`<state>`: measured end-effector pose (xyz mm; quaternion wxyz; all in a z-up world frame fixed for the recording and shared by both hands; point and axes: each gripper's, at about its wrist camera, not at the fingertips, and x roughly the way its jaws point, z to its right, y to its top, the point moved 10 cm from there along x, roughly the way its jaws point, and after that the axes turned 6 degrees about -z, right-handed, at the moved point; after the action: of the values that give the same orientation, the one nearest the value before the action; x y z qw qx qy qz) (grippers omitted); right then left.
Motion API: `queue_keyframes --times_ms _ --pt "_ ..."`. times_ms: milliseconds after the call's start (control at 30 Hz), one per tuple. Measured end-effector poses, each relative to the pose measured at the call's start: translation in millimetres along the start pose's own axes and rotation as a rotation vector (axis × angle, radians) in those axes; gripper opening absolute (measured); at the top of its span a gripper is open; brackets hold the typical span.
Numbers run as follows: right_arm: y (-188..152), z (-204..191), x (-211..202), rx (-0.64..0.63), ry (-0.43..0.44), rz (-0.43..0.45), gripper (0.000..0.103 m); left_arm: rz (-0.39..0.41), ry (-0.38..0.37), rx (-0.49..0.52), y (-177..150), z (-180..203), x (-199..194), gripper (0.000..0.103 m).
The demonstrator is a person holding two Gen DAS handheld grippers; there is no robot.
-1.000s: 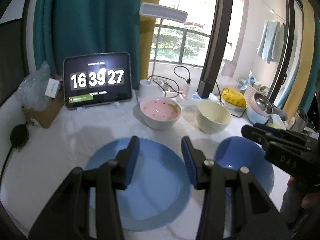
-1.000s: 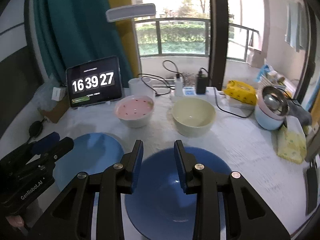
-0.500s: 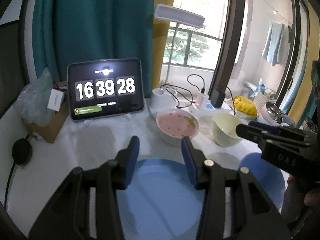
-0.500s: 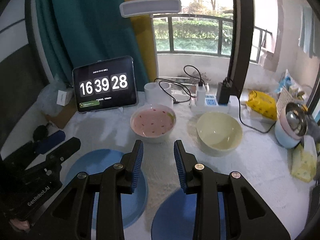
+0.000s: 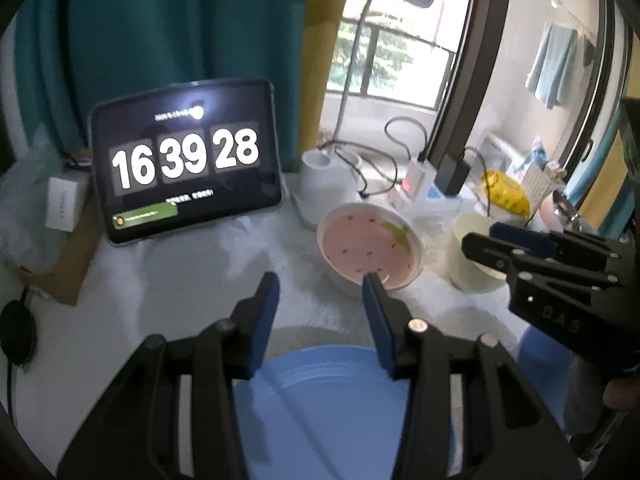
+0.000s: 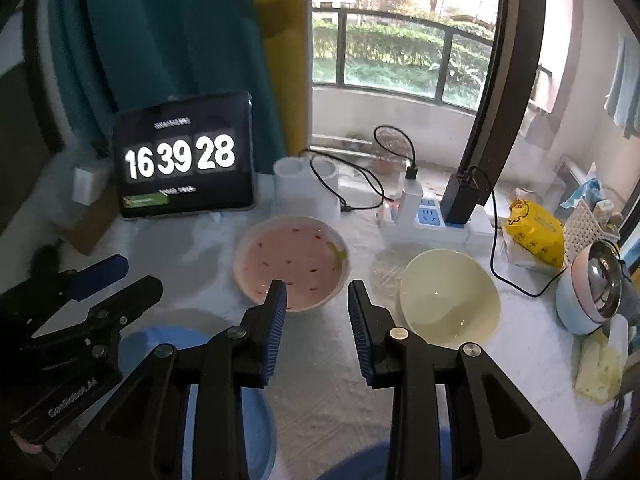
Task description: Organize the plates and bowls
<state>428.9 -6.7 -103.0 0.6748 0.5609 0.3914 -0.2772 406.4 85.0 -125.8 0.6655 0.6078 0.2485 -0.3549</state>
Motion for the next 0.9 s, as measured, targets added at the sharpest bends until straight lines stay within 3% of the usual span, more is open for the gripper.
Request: queue_keyframes --times_ms 167,500,900 --pt "3.8 0.6 33.9 0.004 -0.005 -0.077 0.033 -0.050 -0.013 -0.007 8.0 -1.8 25.8 0.045" --pt "11.1 16.0 98.2 0.149 0.015 -0.230 0.033 -0.152 -0.007 -0.033 11.8 -6.8 83.5 0.045" --pt "6.7 29.1 140.6 0.236 0.076 -0.342 0.033 -0.233 -0.004 -0.021 18.7 -4.3 126.5 0.045"
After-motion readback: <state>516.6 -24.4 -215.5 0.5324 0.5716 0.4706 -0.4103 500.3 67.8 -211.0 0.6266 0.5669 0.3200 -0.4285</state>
